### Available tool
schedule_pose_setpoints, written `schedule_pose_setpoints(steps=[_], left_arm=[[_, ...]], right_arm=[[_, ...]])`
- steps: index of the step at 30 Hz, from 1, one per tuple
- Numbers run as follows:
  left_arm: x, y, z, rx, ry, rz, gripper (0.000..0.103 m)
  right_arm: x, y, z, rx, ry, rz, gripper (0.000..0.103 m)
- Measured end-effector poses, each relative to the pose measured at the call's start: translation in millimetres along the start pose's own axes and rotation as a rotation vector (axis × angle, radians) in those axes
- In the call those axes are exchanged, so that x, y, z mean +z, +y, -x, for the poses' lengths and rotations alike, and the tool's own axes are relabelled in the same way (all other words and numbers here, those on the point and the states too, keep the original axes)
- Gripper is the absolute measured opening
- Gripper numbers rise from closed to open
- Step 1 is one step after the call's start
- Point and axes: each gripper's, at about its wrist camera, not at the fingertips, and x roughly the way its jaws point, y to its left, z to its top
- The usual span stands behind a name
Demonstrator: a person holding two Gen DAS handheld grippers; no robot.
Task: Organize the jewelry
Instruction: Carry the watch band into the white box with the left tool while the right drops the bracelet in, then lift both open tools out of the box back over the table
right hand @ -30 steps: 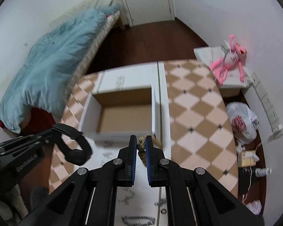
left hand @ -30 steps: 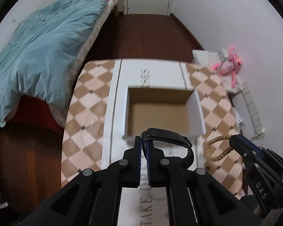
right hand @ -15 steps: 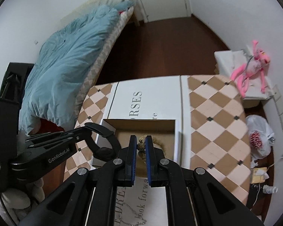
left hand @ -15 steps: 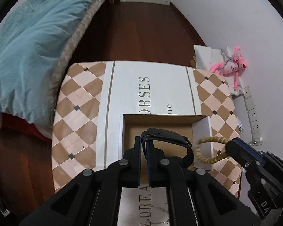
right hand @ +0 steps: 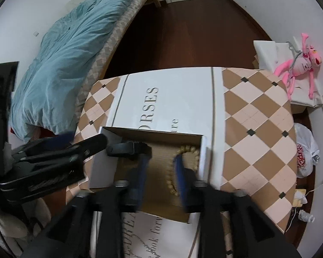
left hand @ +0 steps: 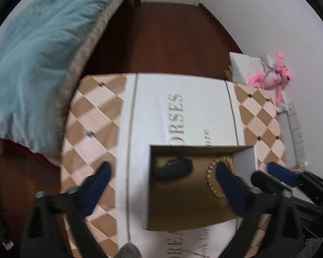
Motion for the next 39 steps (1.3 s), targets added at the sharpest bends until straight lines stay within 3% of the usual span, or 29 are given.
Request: schedule_pose_setpoints(steps=[1, 7, 13, 22, 39], left_arm=[[-0.8, 2.0, 2.0, 0.022, -0.009, 0.002, 0.101], [-20.7, 17.2, 8.4, 0.139, -0.093, 0.016, 0.103], [-45.4, 23.9, 3.0, 0.188, -0.121, 0.024, 0.103], [-63.1, 25.3, 12.9, 0.210, -0.159, 0.035, 0.103], [-103.0, -2.2, 88.5, 0.131, -0.253, 0.006, 0.103]], right_arm=[[-1.2, -1.1, 1.2, -0.022, -0.005, 0.002, 0.073], [-26.8, -6.3, -6.5, -0.222, 0.012, 0.025, 0.097], [-52.2, -9.3, -17.4, -0.302, 0.022, -0.007, 0.098], [-66.6, -5.5, -12.8, -0.340, -0.004, -0.036, 0.098], [-101.3, 17.1, 87.6, -0.403, -0.214, -0.018, 0.098]])
